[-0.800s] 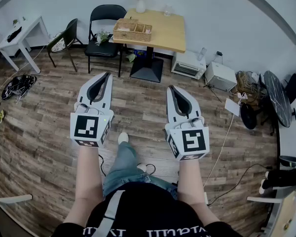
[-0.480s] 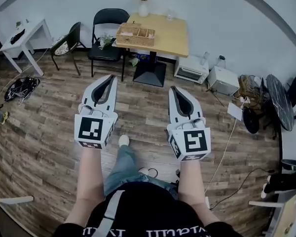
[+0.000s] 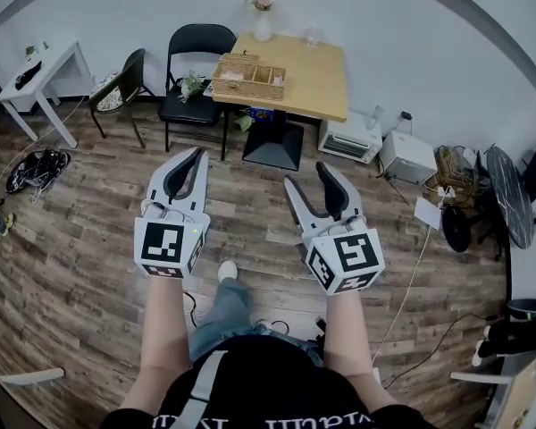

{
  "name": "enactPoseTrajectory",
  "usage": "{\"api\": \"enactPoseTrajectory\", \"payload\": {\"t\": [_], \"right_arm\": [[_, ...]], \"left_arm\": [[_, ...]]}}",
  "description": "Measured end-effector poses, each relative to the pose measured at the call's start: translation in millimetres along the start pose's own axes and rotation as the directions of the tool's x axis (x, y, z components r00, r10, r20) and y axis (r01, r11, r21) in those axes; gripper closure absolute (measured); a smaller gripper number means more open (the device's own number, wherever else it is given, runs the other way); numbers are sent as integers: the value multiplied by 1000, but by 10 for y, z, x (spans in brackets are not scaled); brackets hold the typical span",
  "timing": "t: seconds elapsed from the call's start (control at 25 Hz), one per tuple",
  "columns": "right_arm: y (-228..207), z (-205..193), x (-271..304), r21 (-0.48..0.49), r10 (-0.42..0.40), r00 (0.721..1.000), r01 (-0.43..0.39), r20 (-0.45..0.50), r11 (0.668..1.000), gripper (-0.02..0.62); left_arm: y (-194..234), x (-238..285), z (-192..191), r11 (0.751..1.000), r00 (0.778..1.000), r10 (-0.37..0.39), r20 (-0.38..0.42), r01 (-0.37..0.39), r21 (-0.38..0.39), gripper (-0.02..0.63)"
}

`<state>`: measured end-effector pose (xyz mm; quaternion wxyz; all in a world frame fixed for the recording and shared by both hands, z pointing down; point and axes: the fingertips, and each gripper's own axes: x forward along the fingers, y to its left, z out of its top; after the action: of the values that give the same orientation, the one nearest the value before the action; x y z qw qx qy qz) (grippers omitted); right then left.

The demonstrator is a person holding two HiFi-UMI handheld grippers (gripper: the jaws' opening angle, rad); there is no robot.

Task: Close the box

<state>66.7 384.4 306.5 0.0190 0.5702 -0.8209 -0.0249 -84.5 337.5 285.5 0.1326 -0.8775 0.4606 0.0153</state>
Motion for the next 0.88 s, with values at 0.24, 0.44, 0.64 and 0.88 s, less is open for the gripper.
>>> {"api": "enactPoseTrajectory", "payload": {"t": [0.24,0.44,0.64,0.88], "right_arm": [[-195,6,756,-27,10,999,-11,-30,1000,345],[-384,59,1548,-41,4,1000,-5,-30,999,345],[-539,64,2270,-58,-4,1000,3,-31,998,347],[-587,70,2974,-32,-3,1000,3,-13,999,348]], "left_arm": [[506,566,-215,1000,1000,19,-13,-20,-20,593],[1069,1132,-401,999,999,31,-15,-32,-31,593],[1567,1673,-563,999,1000,27,-6,-27,-37,593],[2021,2141,-706,999,1000,6,2,-6,-42,594]]}}
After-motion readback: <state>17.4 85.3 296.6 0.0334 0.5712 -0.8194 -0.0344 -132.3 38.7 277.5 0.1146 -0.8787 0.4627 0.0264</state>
